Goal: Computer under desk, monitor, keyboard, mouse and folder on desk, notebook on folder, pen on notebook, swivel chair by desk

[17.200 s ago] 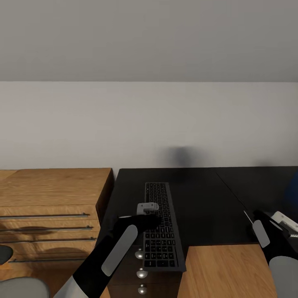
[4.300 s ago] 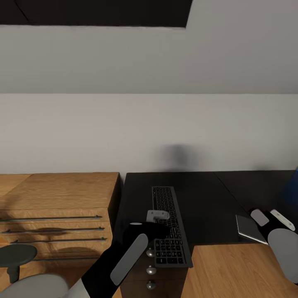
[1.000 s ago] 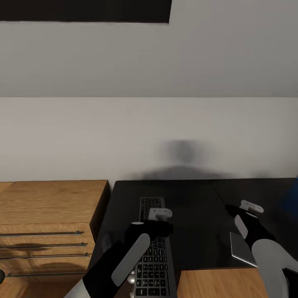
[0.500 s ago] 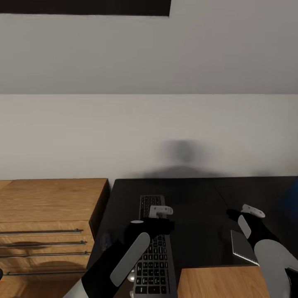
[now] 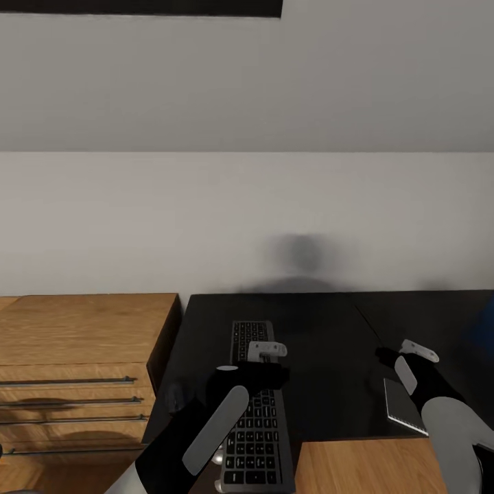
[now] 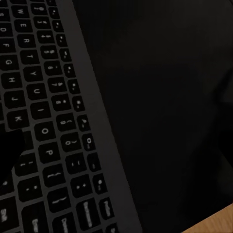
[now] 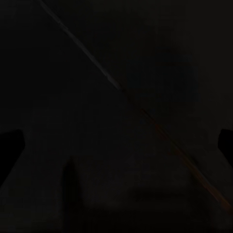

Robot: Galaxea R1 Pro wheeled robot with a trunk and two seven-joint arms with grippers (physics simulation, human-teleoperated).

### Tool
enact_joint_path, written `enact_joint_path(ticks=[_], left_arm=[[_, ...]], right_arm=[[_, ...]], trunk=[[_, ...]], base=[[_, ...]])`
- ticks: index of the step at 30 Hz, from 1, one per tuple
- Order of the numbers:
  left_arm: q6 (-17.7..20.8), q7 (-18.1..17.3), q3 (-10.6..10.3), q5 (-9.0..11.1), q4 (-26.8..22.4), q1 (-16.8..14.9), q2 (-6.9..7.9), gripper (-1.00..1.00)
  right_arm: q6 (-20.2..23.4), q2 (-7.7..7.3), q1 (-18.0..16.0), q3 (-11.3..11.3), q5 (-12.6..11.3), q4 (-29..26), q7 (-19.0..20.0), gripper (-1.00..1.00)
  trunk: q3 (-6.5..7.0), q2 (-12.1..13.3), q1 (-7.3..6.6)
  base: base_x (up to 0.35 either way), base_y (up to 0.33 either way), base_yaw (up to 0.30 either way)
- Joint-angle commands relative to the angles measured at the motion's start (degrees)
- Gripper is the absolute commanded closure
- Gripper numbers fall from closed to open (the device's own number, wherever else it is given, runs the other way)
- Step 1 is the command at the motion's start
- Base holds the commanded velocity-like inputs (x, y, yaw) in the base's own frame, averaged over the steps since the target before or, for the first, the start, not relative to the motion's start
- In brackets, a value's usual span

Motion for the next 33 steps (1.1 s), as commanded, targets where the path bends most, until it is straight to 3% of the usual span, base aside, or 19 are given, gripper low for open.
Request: enact_joint_path(ticks=[1,16,33], left_arm=[[0.0,0.6,-0.1,0.6,0.0,-0.1,0.0,-1.0],[0.0,0.1,0.4,0.5,3.0,-0.1,0.3,-1.0],[0.0,0.2,0.4,0.4,3.0,-0.1,0.36,-1.0]], right_arm=[[0.3,0.01,0.0,0.0,-0.5,-0.1,-0.2,-1.0],[1.4,0.01,0.0,-0.1,-0.5,0.0,-0.4,-1.0],[2.7,0.01,0.0,-0.1,-0.6,0.1,-1.3,-1.0]], trunk=[[-0.06,0.0,0.0],[-0.06,0.0,0.0],[-0.06,0.0,0.0]], base=[[0.0,0.0,0.0],[0.0,0.0,0.0],[-0.053,0.0,0.0]])
